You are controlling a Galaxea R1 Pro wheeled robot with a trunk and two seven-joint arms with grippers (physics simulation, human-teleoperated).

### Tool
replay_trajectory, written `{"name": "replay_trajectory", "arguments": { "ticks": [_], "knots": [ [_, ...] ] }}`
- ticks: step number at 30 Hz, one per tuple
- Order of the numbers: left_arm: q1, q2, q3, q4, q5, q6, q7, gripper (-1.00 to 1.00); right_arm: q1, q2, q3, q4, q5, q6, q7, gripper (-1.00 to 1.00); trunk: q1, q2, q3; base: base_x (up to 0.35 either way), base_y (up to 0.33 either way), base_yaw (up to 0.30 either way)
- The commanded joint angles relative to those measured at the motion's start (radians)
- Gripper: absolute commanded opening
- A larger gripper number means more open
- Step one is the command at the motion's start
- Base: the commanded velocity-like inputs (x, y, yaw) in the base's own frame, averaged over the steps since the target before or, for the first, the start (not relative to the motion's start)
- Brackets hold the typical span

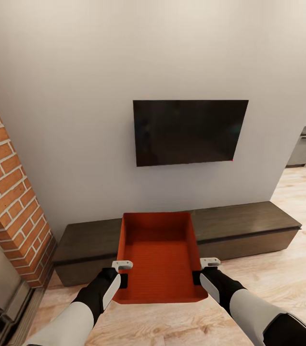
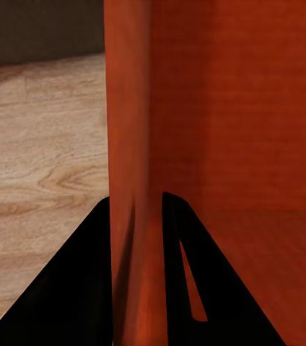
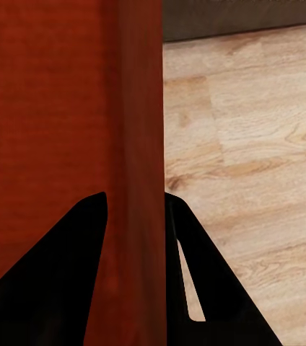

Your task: Move the two storage containers from the living room to the garage. In the garage, place one container on the floor and stack the other container on top of it (either order is fine).

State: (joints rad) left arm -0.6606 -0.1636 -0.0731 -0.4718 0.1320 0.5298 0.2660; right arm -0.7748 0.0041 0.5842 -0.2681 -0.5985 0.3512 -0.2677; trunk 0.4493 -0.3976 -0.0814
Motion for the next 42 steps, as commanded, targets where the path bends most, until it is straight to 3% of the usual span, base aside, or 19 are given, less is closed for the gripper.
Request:
{"name": "replay_trajectory", "arguments": {
  "ticks": [1, 42],
  "knots": [
    [-0.001, 0.003, -0.01, 0.029, -0.011, 0.012, 0.015, -1.0, -0.001, -0.001, 0.026, -0.014, -0.014, 0.0, -0.001, -1.0, 0.001, -0.002, -0.002, 0.0, 0.0, 0.0],
    [-0.001, 0.001, -0.01, 0.029, -0.011, 0.013, 0.015, -1.0, -0.001, -0.001, 0.026, -0.014, -0.014, 0.0, -0.003, -1.0, 0.001, -0.002, -0.002, 0.0, 0.0, -0.27]
  ]
}}
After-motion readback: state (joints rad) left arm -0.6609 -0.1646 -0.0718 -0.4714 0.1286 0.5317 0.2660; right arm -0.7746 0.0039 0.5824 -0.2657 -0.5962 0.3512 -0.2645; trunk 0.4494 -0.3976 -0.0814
